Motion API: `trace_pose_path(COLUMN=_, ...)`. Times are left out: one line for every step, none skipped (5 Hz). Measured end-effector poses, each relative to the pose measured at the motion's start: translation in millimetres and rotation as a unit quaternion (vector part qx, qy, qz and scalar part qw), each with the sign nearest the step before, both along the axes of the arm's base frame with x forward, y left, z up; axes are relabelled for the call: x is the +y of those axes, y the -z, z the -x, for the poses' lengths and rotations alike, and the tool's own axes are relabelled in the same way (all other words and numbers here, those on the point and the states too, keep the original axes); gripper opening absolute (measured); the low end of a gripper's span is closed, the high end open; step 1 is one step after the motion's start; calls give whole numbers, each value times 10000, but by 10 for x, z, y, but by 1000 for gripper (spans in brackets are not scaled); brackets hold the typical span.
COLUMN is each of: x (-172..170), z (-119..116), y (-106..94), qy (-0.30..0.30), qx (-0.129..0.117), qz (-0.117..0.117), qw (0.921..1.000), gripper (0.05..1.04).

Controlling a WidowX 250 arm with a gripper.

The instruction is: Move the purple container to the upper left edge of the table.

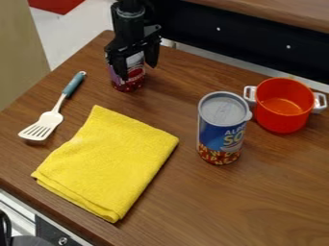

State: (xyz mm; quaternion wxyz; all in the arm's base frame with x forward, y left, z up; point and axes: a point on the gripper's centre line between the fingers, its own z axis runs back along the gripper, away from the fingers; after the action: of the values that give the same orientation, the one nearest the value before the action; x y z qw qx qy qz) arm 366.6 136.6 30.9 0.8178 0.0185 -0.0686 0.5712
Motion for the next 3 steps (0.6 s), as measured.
trace_pose_path(x=-110, z=-1, y=-151, qy=157, qx=-136, qz=-17, qw=9998, gripper=998)
trace_pose_path(x=-229, z=42, y=-260, qy=289, qx=-243, qz=121, qw=9992, gripper=998)
trace_pose_path(x=-427, z=131, y=-274, qy=506, qx=-153, qz=124, qw=9985, gripper=998)
